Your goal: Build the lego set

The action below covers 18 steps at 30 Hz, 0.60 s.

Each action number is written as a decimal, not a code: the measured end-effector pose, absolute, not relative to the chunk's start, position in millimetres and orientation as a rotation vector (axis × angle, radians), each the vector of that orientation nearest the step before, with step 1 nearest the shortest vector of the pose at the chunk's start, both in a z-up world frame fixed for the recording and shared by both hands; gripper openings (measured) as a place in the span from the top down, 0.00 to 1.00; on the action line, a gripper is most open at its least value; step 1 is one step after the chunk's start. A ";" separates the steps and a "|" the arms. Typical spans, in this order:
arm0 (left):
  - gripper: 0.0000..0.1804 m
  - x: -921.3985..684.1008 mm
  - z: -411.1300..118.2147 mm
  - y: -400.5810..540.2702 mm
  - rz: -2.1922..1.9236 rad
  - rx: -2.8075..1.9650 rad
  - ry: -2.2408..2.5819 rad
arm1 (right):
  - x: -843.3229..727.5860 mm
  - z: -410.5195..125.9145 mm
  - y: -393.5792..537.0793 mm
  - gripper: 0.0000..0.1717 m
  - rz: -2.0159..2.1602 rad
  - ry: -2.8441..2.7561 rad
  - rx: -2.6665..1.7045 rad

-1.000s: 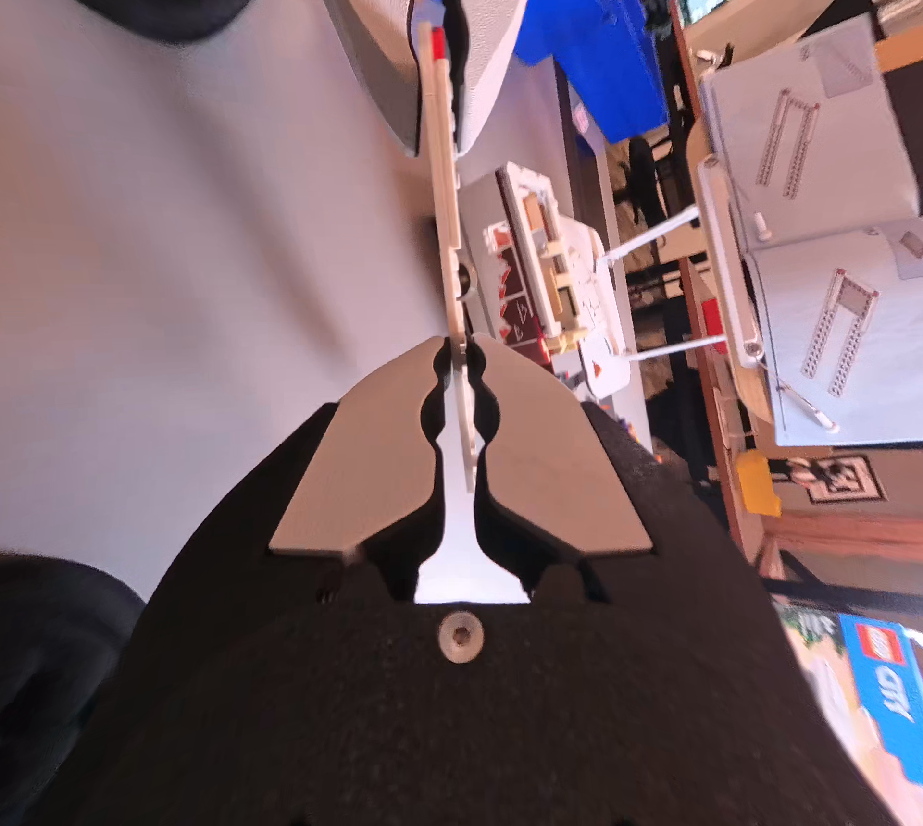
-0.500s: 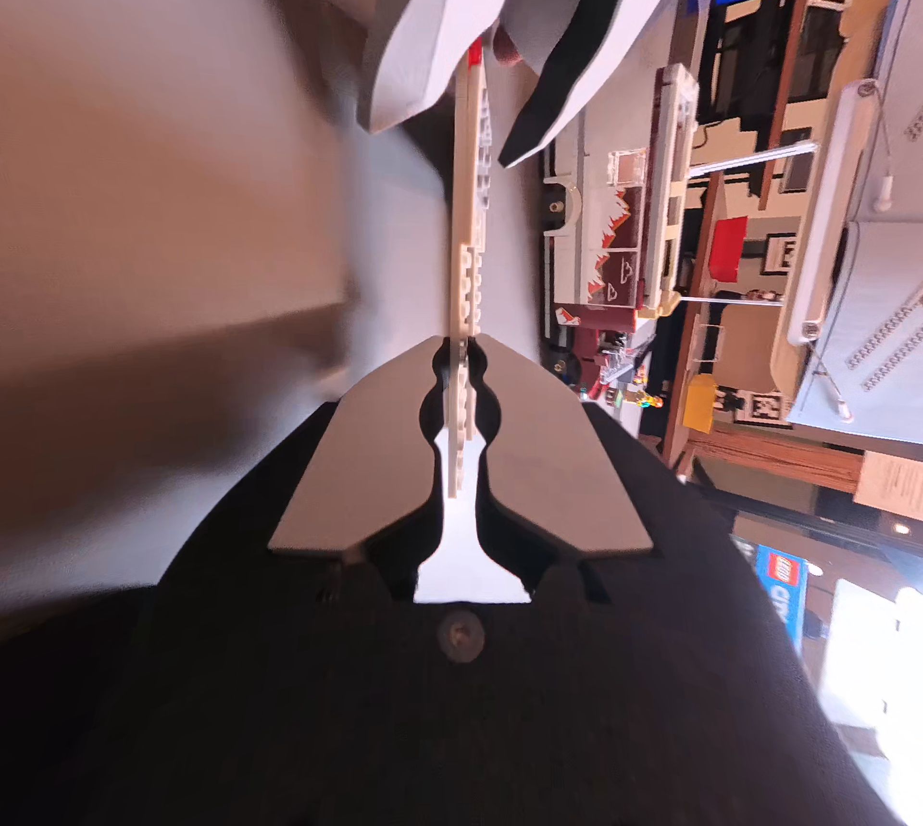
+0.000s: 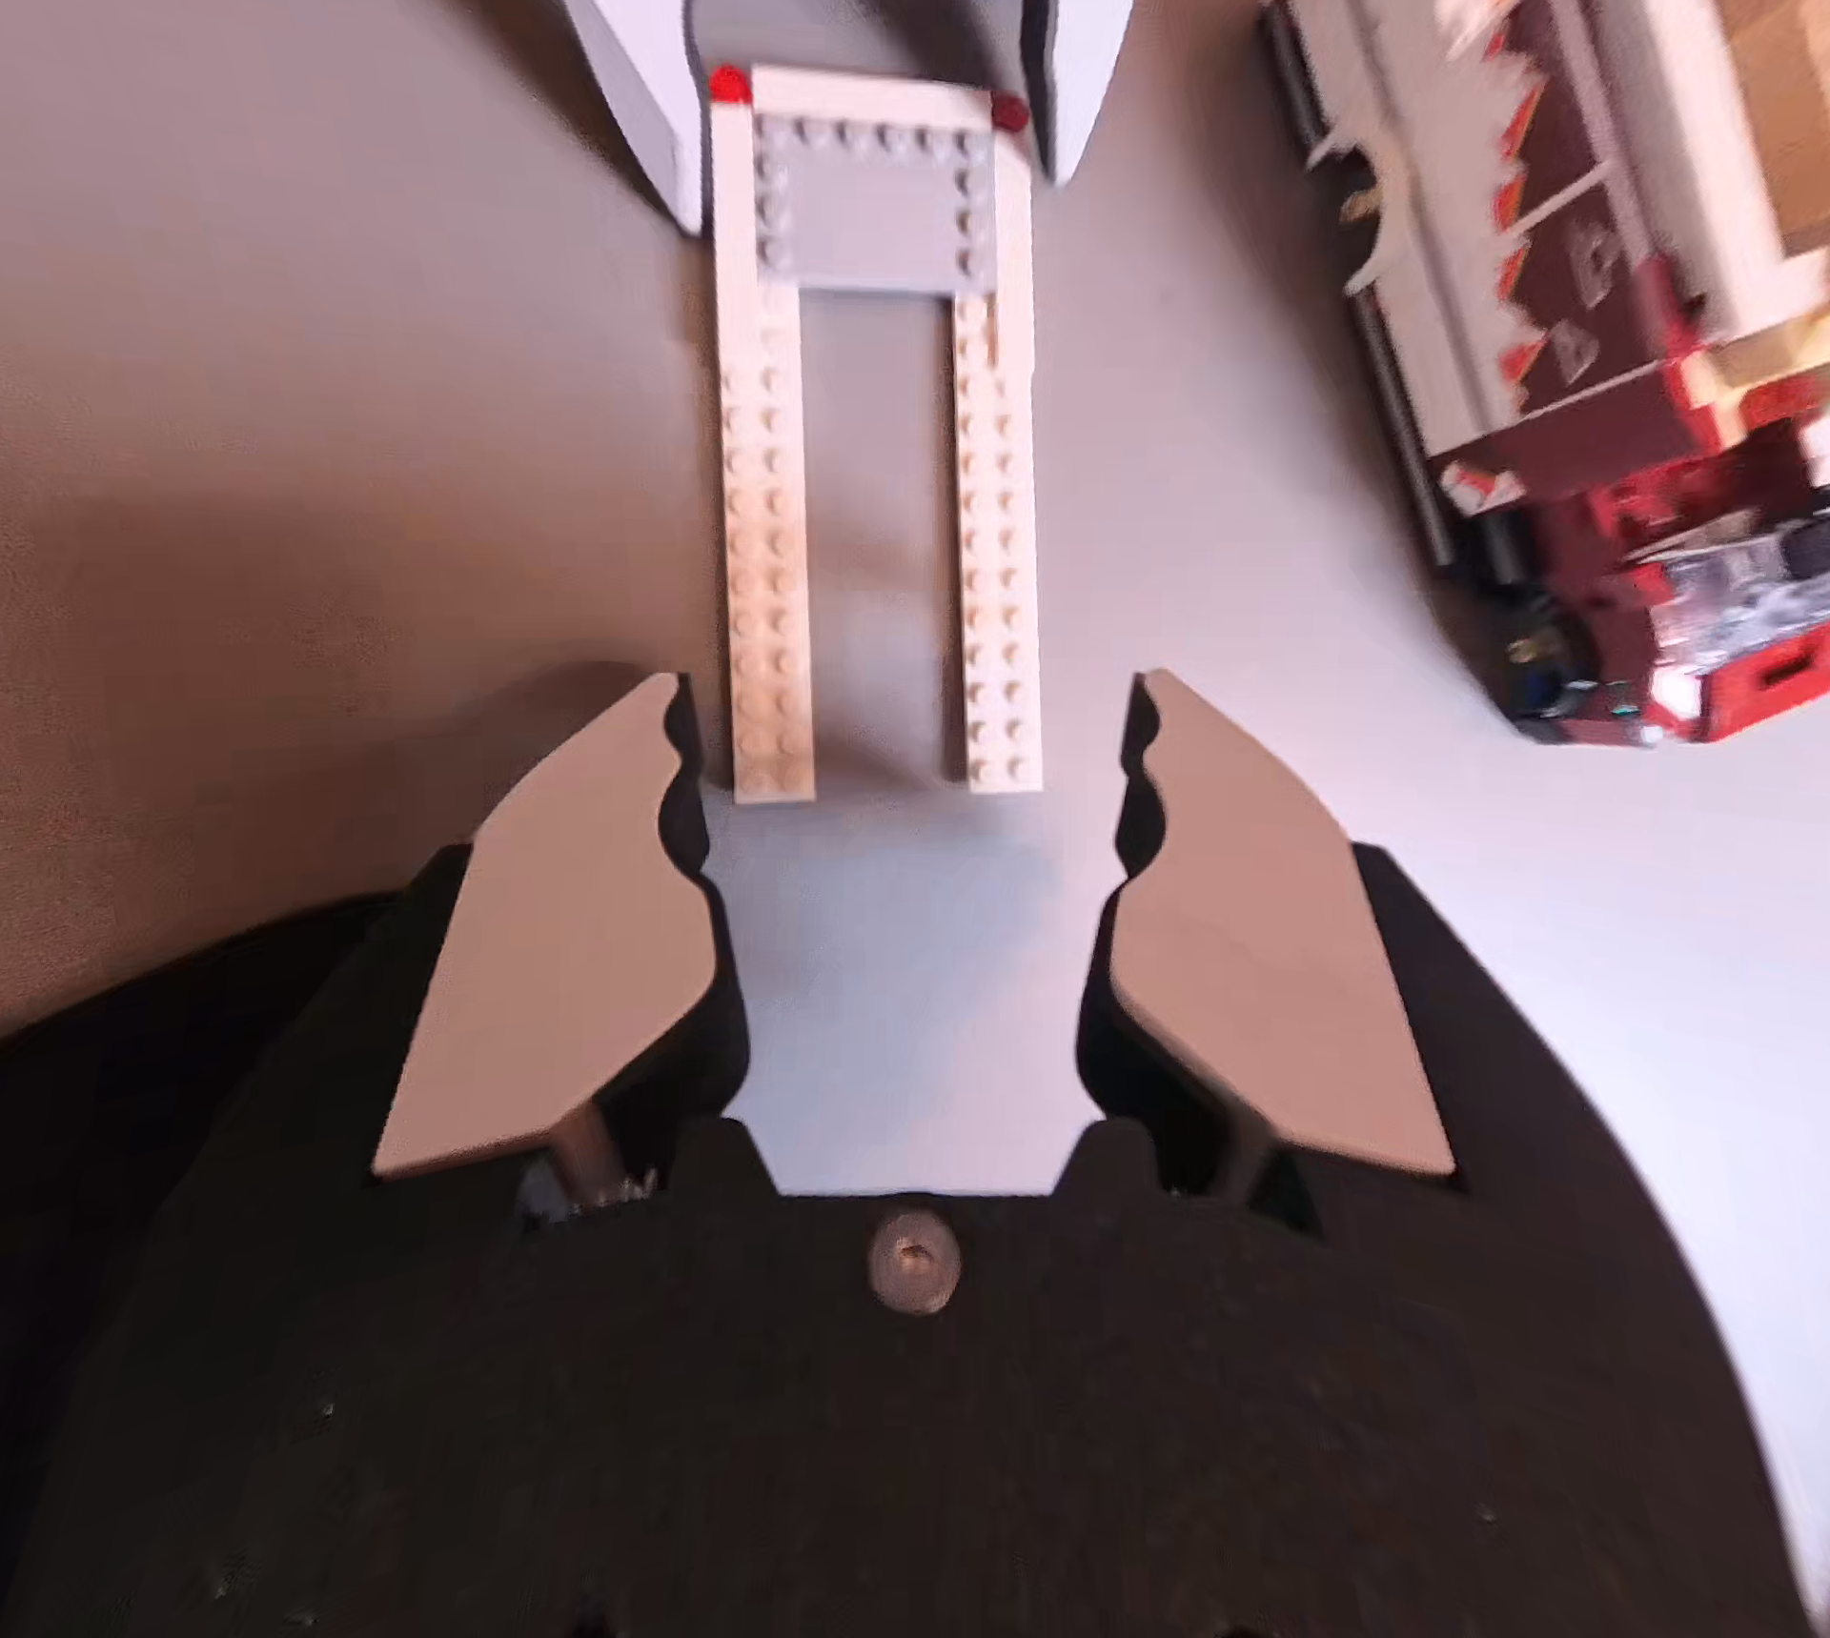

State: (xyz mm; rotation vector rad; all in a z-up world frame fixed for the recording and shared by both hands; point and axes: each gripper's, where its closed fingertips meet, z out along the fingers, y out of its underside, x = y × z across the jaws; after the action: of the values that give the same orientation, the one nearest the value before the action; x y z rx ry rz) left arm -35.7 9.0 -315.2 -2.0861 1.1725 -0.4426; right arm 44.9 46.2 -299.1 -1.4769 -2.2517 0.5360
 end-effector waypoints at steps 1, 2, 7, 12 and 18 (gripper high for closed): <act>0.61 -36.6 -315.0 9.1 -0.438 -2.083 1.173 | 46.2 -304.2 48.4 0.51 0.544 -2.277 -1.509; 0.60 -37.6 -315.1 9.1 -0.437 -2.083 1.172 | 46.1 -309.2 51.9 0.51 0.526 -2.291 -1.530; 0.61 -43.5 -313.9 12.7 -0.403 -2.072 1.160 | 43.9 -316.9 46.4 0.61 0.570 -2.334 -1.614; 0.63 -49.3 -312.2 20.2 -0.349 -2.060 1.129 | 51.7 -317.6 36.5 0.63 0.571 -2.336 -1.658; 0.67 -59.0 -309.2 31.9 -0.246 -2.035 1.089 | 65.3 -314.9 16.5 0.65 0.592 -2.341 -1.644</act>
State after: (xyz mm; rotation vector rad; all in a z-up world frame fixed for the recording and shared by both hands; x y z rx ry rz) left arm -59.0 31.9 -309.2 -2.0352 1.0891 -0.2455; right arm 65.3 16.5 -314.9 -1.6444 -2.3407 0.5917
